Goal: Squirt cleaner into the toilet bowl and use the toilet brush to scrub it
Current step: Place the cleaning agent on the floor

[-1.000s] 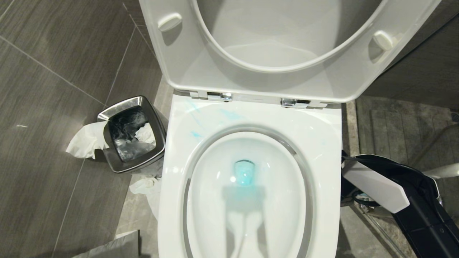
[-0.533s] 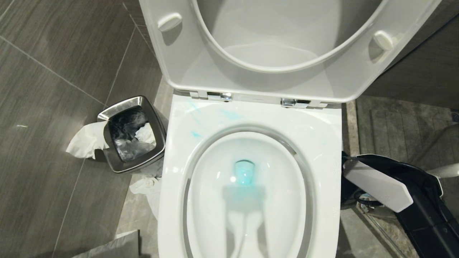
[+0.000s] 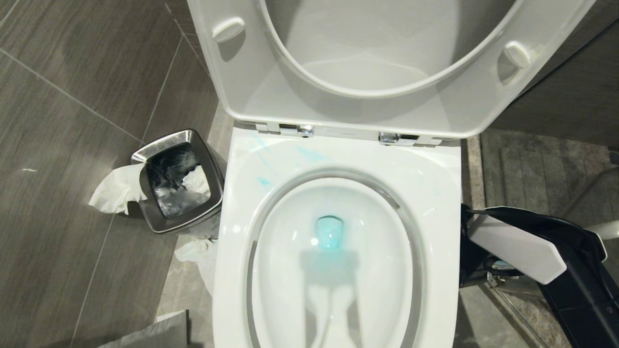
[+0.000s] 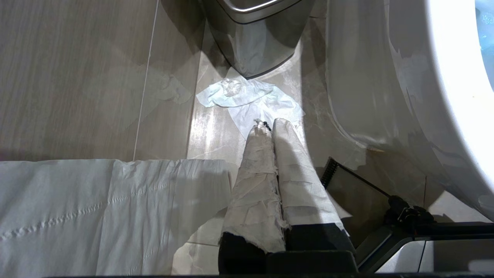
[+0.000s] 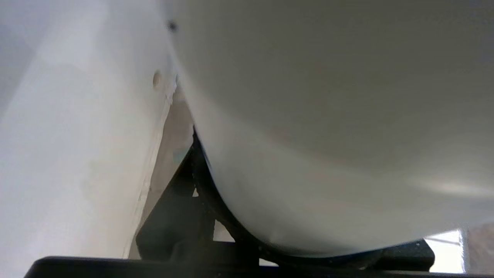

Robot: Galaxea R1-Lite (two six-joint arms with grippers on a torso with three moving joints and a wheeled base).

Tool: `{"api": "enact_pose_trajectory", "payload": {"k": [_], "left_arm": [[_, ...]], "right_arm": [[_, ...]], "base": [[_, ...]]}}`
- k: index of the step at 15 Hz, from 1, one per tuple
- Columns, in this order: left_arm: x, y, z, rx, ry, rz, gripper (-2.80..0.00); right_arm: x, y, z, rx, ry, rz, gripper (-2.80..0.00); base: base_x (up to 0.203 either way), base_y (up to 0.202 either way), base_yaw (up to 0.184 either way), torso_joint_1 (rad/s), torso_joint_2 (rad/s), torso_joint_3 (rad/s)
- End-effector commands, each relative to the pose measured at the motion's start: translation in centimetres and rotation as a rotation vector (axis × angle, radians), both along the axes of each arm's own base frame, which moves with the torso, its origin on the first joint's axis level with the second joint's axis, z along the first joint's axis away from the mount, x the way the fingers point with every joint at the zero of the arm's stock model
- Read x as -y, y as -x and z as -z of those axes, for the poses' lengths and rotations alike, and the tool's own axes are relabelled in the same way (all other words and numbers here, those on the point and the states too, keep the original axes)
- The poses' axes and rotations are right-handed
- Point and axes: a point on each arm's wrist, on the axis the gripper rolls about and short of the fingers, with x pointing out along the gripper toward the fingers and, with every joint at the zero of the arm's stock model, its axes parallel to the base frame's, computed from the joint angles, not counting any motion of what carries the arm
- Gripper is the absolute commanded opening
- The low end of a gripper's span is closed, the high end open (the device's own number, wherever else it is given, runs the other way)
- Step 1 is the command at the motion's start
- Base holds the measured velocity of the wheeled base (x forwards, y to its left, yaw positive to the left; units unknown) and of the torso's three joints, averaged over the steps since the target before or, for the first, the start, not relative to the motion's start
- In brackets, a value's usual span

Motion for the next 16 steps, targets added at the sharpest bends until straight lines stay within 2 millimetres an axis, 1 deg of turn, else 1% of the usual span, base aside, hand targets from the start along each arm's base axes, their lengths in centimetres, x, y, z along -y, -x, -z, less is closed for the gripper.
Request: {"api": "enact_pose_trajectory", "payload": {"k": [1, 3, 11, 16], "left_arm": [[0.0, 0.0, 0.0, 0.0, 0.0, 0.0, -2.8], [0.0, 0.0, 0.0, 0.0, 0.0, 0.0, -2.8], [0.0, 0.0, 0.0, 0.0, 0.0, 0.0, -2.8], [0.0, 0.0, 0.0, 0.0, 0.0, 0.0, -2.8]], "right_arm": [[0.11, 0.55, -0.22, -0.009, 0.002, 0.002, -2.8], [0.22, 0.99, -0.3, -0.024, 0.006, 0.002, -2.8], [0.5, 1.0, -0.36, -0.025, 0.002, 0.003, -2.8], [0.58, 1.51, -0.45, -0.042, 0.004, 0.0, -2.8]], "base": [[0.0, 0.0, 0.0, 0.0, 0.0, 0.0], [0.0, 0.0, 0.0, 0.0, 0.0, 0.0], [0.0, 0.0, 0.0, 0.0, 0.0, 0.0], [0.0, 0.0, 0.0, 0.0, 0.0, 0.0]]}}
